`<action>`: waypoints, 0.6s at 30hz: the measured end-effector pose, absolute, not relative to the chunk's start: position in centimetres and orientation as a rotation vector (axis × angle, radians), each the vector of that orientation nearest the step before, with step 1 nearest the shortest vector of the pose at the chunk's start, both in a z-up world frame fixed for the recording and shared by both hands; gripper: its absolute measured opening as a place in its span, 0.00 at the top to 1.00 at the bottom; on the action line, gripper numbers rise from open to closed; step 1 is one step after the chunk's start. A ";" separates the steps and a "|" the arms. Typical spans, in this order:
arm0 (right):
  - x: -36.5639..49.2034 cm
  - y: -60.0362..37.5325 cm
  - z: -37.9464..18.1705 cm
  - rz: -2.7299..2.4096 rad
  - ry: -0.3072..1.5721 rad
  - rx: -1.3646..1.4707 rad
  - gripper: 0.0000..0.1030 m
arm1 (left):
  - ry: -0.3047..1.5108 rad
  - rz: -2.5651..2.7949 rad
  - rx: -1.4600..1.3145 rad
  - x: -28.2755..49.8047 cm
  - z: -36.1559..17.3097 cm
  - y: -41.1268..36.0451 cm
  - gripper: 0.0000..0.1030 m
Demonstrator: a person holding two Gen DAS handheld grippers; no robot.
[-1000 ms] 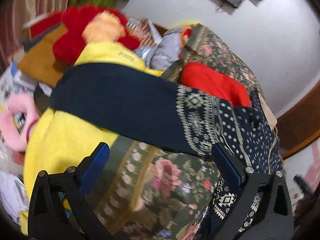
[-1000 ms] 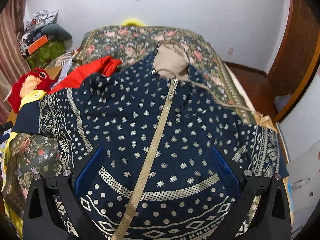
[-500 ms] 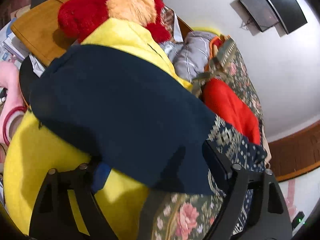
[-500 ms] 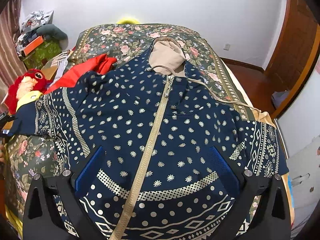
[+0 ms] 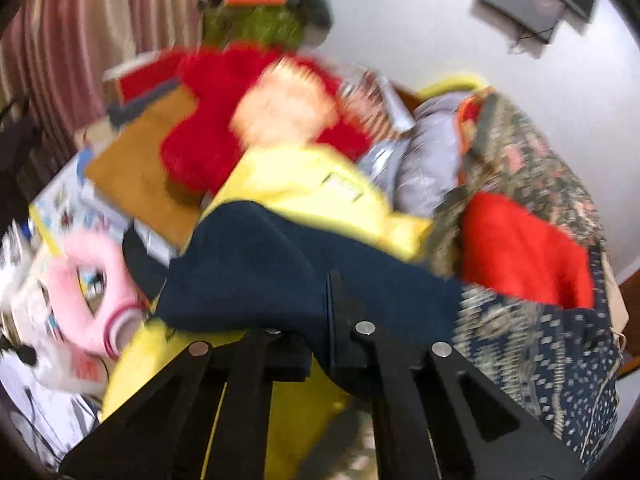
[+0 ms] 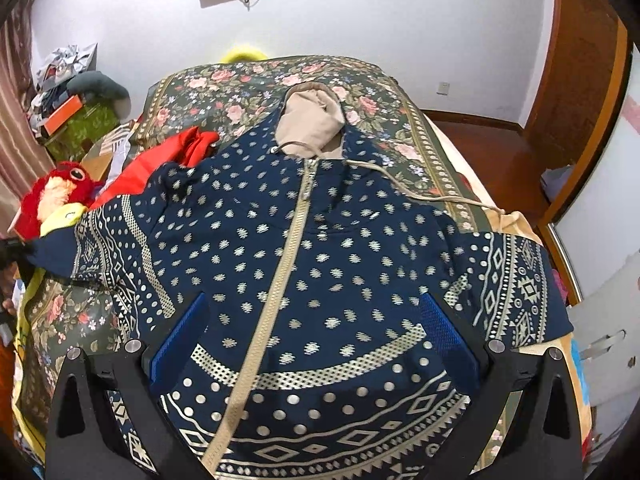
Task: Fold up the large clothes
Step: 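Move the left tool to the jacket sleeve nearest it and grasp the cuff, then carry the sleeve cuff with the left tool across the jacket front toward the right tool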
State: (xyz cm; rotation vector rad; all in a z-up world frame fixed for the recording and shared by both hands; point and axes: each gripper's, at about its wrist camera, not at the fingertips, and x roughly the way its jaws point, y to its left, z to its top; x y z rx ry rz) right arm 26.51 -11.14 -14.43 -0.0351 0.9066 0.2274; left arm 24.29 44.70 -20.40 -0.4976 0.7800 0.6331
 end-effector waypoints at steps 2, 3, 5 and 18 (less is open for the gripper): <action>26.5 -11.9 -14.2 0.223 0.899 -0.020 0.00 | 0.737 0.588 -0.448 25.1 -17.7 43.0 0.97; 26.5 -12.3 -14.0 0.222 0.896 -0.013 0.00 | 0.714 0.563 -0.422 25.5 -16.3 41.9 0.97; 26.5 -13.1 -13.7 0.224 0.889 0.001 0.00 | 0.674 0.506 -0.387 26.5 -13.6 39.8 0.97; 25.4 -17.3 -12.4 0.240 0.840 0.008 0.00 | 0.561 0.049 -0.238 32.7 -2.9 19.7 0.97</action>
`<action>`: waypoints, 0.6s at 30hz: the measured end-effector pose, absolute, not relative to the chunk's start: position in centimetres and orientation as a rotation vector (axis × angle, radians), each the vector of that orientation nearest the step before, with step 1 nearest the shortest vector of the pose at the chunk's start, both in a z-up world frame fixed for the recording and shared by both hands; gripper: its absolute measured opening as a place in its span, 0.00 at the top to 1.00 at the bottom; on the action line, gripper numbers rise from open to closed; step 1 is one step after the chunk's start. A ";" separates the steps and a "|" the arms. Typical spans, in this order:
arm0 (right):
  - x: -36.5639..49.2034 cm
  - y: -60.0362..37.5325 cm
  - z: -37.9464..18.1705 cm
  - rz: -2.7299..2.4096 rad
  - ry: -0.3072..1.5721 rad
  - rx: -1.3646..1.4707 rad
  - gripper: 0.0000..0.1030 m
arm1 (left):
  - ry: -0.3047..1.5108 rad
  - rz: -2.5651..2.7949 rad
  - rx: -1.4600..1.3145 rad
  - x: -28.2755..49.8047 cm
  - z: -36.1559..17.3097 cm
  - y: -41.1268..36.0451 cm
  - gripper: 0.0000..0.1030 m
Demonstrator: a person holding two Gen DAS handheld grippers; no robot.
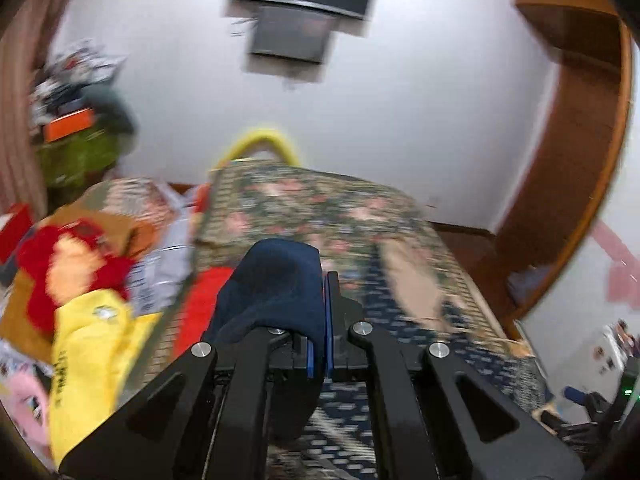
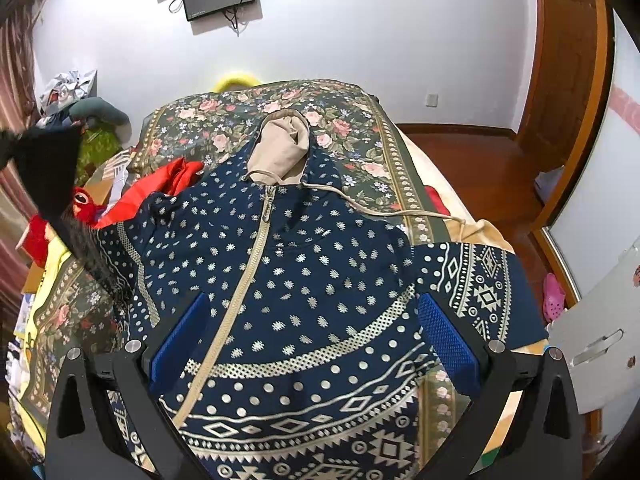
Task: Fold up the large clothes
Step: 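Carry the sleeve cuff with the left tool across the jacket front toward the right tool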
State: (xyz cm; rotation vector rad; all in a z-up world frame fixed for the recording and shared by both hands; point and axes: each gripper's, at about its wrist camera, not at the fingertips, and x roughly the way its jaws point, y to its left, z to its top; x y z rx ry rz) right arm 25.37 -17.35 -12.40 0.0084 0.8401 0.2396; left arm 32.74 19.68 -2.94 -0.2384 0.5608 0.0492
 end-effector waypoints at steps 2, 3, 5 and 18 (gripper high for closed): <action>25.2 -17.9 -12.5 0.240 0.837 0.005 0.00 | 0.567 -0.015 -0.222 33.7 -2.8 16.4 0.97; 25.0 -18.2 -12.5 0.237 0.836 0.005 0.00 | 0.576 -0.045 -0.211 34.2 -2.9 14.7 0.97; 24.7 -18.9 -12.6 0.237 0.835 0.014 0.00 | 0.606 -0.092 -0.179 35.3 -3.7 11.7 0.97; 23.5 -23.4 -14.1 0.204 0.879 0.052 0.00 | 0.957 -0.334 -0.047 36.7 -16.4 -3.5 0.97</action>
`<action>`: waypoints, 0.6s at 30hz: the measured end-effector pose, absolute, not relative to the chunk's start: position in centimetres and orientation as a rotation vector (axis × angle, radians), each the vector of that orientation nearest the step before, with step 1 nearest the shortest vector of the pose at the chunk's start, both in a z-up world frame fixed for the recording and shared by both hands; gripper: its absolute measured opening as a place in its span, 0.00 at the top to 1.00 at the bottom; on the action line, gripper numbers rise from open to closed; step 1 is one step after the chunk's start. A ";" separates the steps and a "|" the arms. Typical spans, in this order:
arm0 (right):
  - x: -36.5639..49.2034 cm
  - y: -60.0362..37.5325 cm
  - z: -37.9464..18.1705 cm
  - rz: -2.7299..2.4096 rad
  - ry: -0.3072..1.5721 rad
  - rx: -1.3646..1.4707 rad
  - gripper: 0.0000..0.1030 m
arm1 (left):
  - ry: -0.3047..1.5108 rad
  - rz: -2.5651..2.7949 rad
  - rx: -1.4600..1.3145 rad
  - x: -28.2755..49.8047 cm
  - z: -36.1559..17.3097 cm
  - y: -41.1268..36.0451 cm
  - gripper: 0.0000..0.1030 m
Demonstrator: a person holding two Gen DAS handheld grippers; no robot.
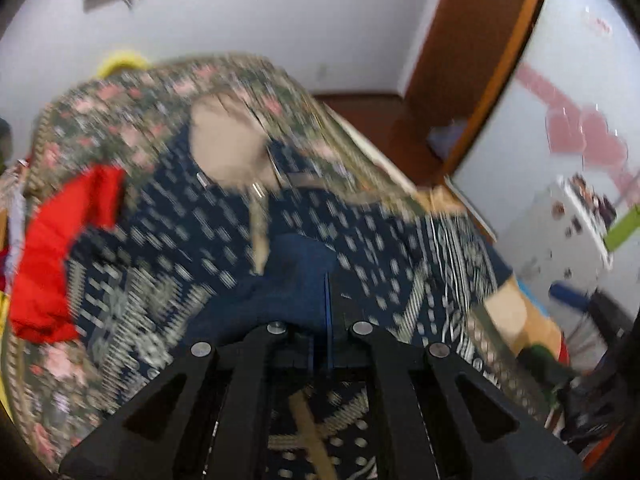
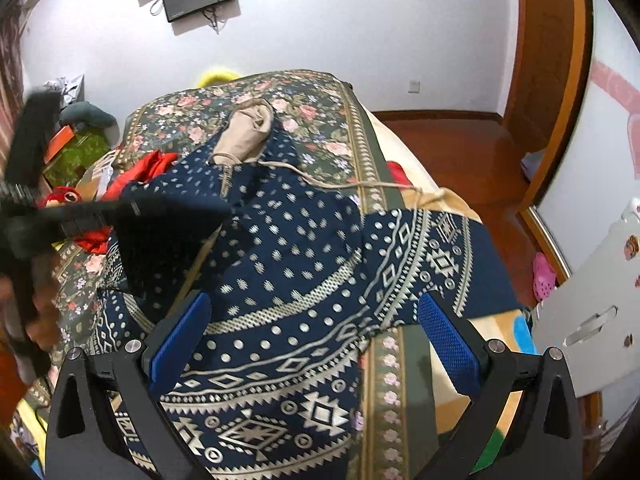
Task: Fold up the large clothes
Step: 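Carry the sleeve cuff with the left tool across the jacket front toward the right tool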
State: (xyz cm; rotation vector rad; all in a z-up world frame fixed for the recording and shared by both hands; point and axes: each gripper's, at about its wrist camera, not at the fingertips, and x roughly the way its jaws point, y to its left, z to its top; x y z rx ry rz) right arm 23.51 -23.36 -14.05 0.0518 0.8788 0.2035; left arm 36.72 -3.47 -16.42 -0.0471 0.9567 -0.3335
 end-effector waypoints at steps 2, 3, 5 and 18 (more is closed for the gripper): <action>23.5 -23.8 -14.3 0.199 0.890 0.061 0.00 | 1.019 -0.351 -0.029 36.5 -18.6 -4.8 0.97; 23.5 -24.0 -14.5 0.194 0.898 0.066 0.00 | 1.044 -0.361 -0.014 36.3 -19.6 -5.4 0.97; 23.5 -24.3 -14.7 0.187 0.906 0.070 0.00 | 1.082 -0.380 0.032 35.7 -21.1 -6.6 0.97; 24.1 -22.0 -14.4 0.214 0.919 0.014 0.00 | 1.090 -0.432 0.086 30.6 -20.2 -3.9 0.45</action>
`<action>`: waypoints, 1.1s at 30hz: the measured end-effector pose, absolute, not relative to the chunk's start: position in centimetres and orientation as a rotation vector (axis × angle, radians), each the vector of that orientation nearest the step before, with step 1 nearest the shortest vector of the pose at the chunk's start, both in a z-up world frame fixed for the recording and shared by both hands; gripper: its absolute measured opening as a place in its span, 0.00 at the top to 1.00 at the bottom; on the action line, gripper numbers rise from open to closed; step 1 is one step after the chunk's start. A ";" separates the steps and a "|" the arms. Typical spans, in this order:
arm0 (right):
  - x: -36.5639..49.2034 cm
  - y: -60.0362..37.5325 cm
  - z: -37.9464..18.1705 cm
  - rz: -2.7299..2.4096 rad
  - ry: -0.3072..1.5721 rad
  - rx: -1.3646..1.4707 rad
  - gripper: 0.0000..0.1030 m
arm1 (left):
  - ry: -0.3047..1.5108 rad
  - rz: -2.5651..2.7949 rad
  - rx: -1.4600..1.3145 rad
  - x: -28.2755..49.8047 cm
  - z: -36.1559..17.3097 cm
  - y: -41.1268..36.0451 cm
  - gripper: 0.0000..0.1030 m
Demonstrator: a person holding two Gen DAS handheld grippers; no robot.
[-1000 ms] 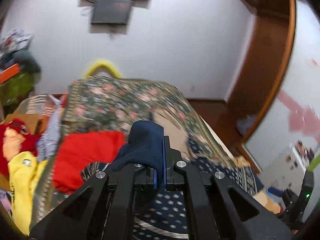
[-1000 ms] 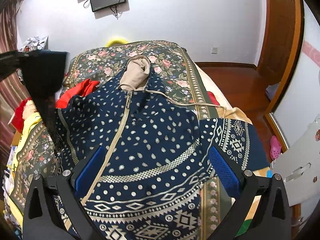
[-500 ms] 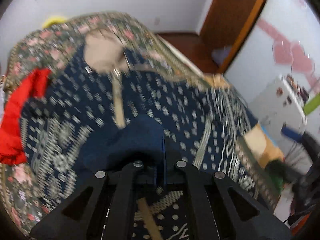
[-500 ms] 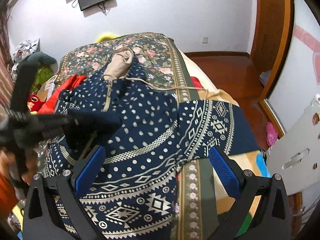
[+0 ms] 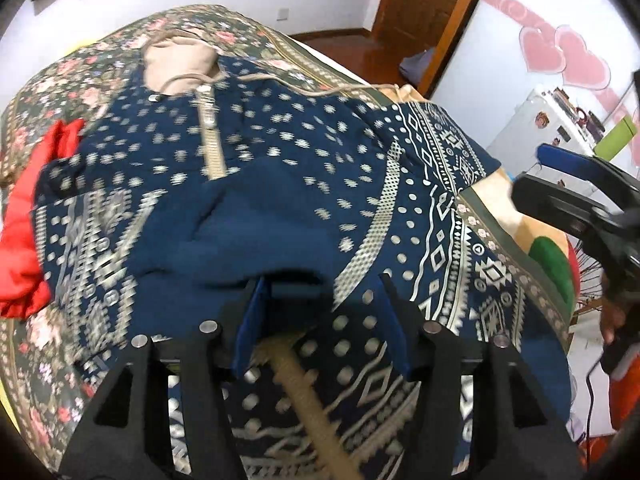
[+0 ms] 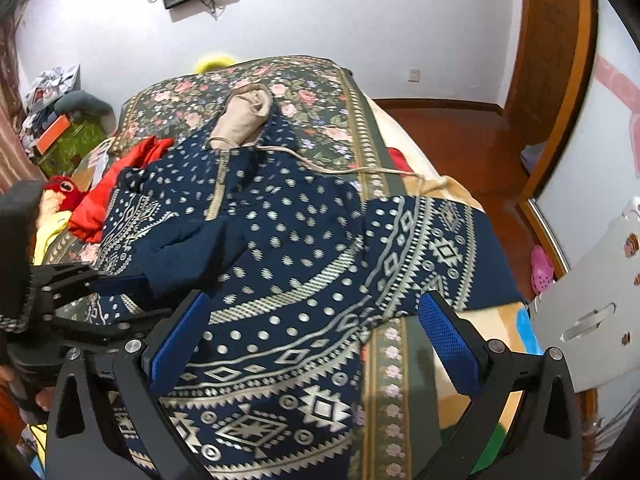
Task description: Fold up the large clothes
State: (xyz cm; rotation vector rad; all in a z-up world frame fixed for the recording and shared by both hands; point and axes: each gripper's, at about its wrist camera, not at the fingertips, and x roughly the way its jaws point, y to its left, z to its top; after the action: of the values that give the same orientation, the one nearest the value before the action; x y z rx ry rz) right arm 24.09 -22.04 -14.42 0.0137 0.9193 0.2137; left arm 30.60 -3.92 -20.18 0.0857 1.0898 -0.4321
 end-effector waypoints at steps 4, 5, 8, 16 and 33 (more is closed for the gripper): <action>24.6 -19.6 -14.1 0.257 0.917 -0.025 0.00 | 1.035 -0.366 0.075 29.2 -18.6 -0.4 0.37; 24.7 -18.9 -14.0 0.270 0.917 -0.040 0.00 | 1.022 -0.340 0.078 28.8 -18.3 0.8 0.37; 24.9 -16.4 -14.0 0.319 0.914 -0.085 0.00 | 1.005 -0.258 0.075 27.9 -18.0 4.0 0.37; 26.6 -9.9 -15.9 0.448 0.973 -0.194 0.00 | 1.001 -0.108 0.036 25.7 -19.1 11.1 0.36; 31.1 -1.9 -22.0 0.473 1.106 -0.389 0.34 | 1.118 0.012 -0.009 27.7 -26.3 18.0 0.36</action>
State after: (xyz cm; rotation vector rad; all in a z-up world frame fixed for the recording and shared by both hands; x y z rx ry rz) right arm 31.11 -1.90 -21.96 -0.3893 1.1060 0.4734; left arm 27.67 18.00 -26.34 -0.0093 1.1179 0.0116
